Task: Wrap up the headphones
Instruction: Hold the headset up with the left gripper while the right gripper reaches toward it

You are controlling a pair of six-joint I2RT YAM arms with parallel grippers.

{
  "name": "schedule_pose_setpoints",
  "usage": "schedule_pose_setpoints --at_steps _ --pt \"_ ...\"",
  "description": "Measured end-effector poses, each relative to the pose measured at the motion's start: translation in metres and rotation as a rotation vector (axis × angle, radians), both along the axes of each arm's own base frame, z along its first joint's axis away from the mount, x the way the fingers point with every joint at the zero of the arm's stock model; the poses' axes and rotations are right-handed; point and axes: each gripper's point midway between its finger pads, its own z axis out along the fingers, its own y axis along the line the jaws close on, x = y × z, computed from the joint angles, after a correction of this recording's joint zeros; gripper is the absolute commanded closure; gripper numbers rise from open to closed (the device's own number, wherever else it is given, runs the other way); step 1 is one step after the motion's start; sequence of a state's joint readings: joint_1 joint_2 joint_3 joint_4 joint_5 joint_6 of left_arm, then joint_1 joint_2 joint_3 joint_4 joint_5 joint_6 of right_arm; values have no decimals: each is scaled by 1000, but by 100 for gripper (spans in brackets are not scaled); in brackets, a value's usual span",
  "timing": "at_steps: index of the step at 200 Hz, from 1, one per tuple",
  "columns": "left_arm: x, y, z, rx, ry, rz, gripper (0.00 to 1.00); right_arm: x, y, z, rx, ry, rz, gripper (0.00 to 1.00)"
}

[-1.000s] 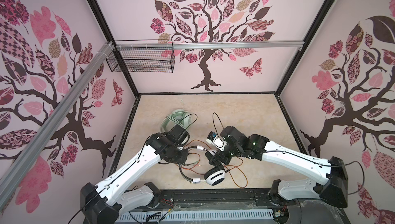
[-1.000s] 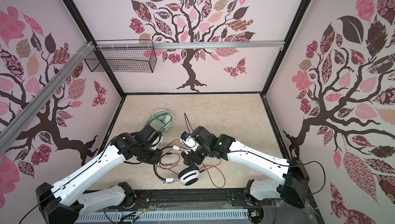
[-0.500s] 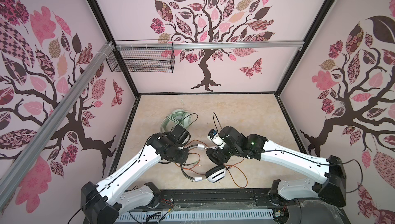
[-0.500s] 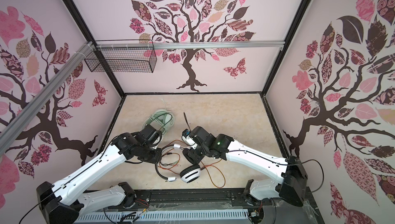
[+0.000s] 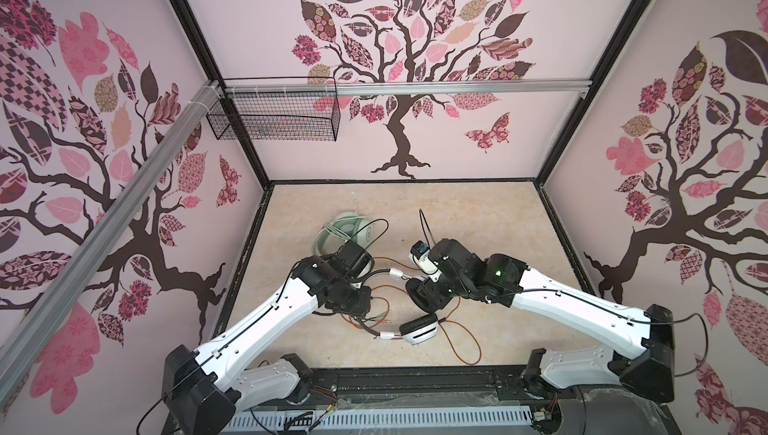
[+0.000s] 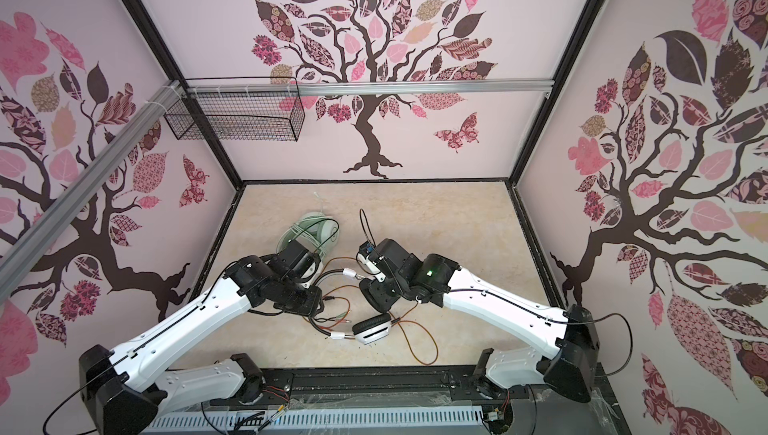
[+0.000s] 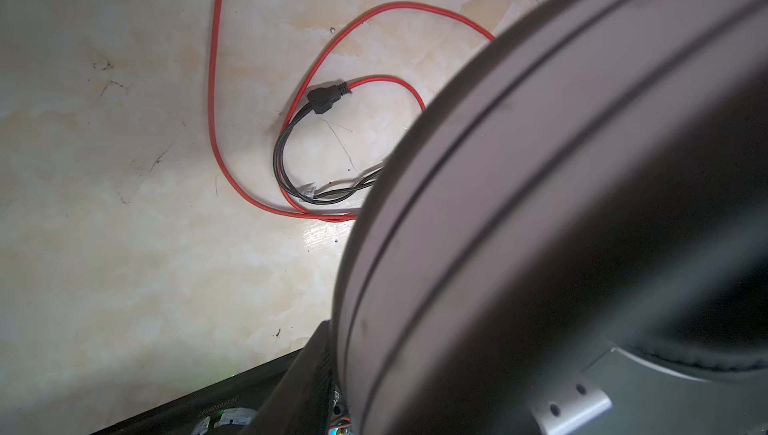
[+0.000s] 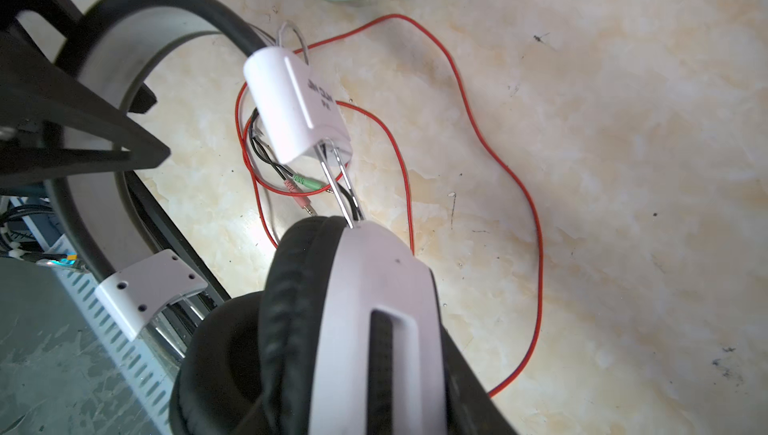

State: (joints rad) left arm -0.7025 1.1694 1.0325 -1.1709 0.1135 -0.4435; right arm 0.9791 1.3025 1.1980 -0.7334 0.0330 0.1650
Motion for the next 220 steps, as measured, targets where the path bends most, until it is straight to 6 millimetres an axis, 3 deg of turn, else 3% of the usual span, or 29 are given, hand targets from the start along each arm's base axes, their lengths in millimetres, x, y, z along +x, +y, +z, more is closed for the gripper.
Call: schedule_pose_setpoints --at_steps 48,80,136,156,171,184,196,220 --pt "3 0 -2 12 -7 22 66 1 -2 10 -4 -7 -4 64" --pt "5 5 -3 33 -12 54 100 1 -2 10 -8 -14 -2 64" --pt "2 10 -3 66 1 53 100 0 2 12 -9 -43 34 56" --pt "0 14 -3 83 6 53 100 -2 5 14 10 -47 62 44" --pt "1 18 -4 105 -3 59 100 -8 8 15 34 -37 105 20" --pt "2 20 -3 116 -9 63 100 -17 11 15 63 -19 150 6" --pt "2 22 -3 125 -13 64 100 -26 11 17 93 -7 183 1" --pt "3 30 -4 168 -23 72 100 -43 4 30 161 -7 234 0"
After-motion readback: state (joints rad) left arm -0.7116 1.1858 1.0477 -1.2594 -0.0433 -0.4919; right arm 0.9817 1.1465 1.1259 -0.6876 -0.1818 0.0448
